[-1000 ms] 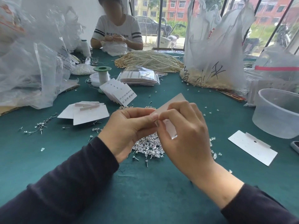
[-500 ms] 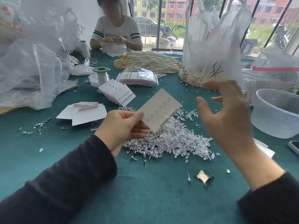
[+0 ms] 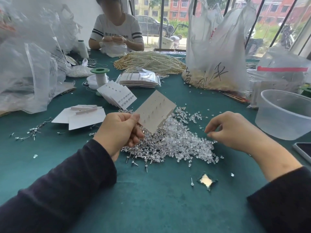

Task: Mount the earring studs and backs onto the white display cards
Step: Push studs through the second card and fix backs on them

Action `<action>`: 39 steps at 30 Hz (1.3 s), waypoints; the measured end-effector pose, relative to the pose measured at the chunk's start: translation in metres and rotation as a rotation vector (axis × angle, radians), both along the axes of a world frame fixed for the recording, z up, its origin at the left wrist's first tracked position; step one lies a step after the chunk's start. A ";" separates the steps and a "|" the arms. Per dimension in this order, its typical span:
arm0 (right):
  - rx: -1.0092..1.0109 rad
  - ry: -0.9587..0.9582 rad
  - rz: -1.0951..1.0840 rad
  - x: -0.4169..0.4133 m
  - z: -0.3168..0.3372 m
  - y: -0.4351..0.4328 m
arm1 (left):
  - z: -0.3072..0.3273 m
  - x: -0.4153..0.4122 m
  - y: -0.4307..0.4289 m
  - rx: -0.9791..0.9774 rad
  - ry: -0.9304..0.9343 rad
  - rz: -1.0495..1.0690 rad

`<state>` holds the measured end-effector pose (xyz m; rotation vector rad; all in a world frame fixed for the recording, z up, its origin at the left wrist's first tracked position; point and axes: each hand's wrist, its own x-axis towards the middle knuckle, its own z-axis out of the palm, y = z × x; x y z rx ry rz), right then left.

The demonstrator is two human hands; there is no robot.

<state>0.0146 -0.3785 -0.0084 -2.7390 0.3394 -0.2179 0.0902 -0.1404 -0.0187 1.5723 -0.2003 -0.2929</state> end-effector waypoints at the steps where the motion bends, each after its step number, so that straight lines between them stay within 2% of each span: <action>1: -0.003 -0.001 0.006 0.000 0.000 0.001 | 0.000 0.000 0.000 0.000 0.001 -0.003; 6: -0.035 0.061 0.038 0.001 0.000 0.004 | -0.001 -0.002 -0.002 0.016 0.003 -0.009; 12: -0.190 0.143 0.085 0.005 -0.005 0.005 | 0.000 -0.003 -0.002 0.038 -0.005 -0.024; 13: -0.218 0.107 0.097 0.005 -0.004 0.007 | 0.000 -0.004 -0.002 0.047 -0.014 -0.027; 15: -0.210 -0.156 0.110 0.005 0.000 0.011 | 0.000 -0.004 -0.002 0.077 -0.045 -0.035; 18: -0.049 -0.625 0.145 -0.001 0.006 0.035 | -0.002 -0.006 -0.003 0.108 -0.086 -0.046; 21: 0.061 -0.804 0.236 -0.001 -0.001 0.073 | -0.004 -0.008 -0.007 0.160 -0.171 -0.060; 27: 0.021 -0.796 0.263 0.012 -0.021 0.100 | -0.005 -0.015 -0.011 0.213 -0.354 -0.054; 35: 0.204 -0.761 0.239 0.014 -0.023 0.102 | -0.005 -0.016 -0.011 0.299 -0.452 -0.036; 39: 0.226 -0.736 0.246 0.013 -0.023 0.103 | -0.006 -0.017 -0.010 0.331 -0.478 -0.042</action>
